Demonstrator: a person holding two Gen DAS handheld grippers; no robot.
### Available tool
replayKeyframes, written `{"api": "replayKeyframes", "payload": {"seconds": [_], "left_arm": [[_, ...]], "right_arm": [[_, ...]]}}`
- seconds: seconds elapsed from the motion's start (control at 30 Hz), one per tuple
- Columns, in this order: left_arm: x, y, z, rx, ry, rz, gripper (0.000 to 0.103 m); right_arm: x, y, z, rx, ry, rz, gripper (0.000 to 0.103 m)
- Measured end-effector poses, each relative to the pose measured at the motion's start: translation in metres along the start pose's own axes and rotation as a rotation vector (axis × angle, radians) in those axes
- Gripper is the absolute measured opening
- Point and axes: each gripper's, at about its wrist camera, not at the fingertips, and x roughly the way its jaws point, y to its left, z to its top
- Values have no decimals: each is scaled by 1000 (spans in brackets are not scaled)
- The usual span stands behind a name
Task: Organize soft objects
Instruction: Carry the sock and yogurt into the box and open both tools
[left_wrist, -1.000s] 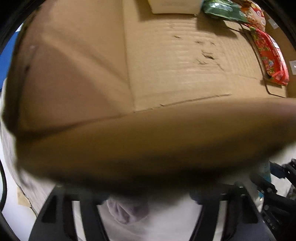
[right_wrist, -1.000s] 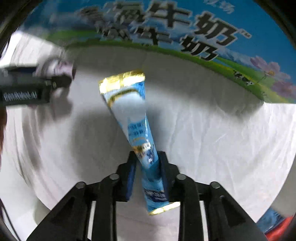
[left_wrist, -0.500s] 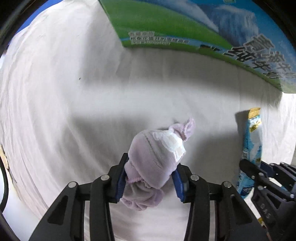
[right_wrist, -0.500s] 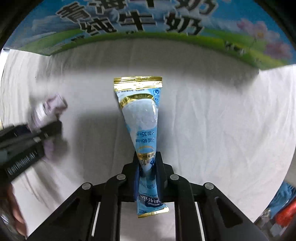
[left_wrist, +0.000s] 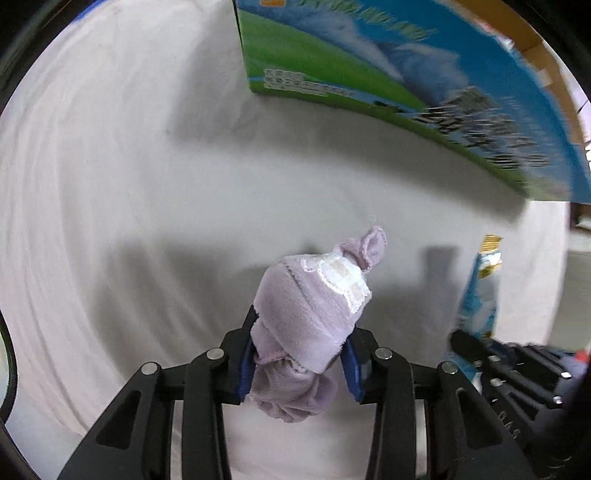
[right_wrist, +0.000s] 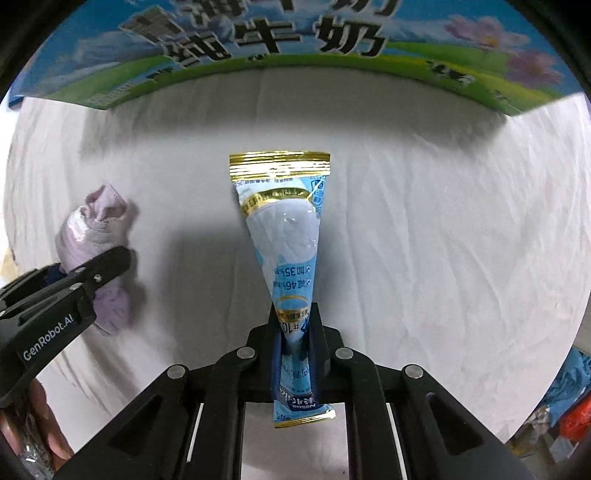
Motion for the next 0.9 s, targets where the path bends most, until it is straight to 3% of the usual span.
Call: {"api": "replayKeyframes", "payload": {"seconds": [0.17, 0.27, 0.4, 0.53, 0.7, 0.9], "left_arm": [[-45, -23, -19, 2, -50, -133, 36], [-79, -37, -16, 30, -110, -172, 36], [-132, -55, 8, 84, -212, -198, 36], [-170, -49, 51, 96, -280, -187, 36], [-173, -35, 115, 76, -287, -183, 36], [-137, -36, 178, 46, -197, -172, 36]], "right_arm": [[-49, -4, -12, -6, -59, 101, 12], [-92, -2, -12, -8, -126, 148, 12], [-152, 0, -3, 0, -232, 192, 12], [-216, -1, 39, 16, -342, 202, 12], [-246, -3, 80, 56, -414, 174, 12], [-243, -12, 151, 149, -415, 124, 12]]}}
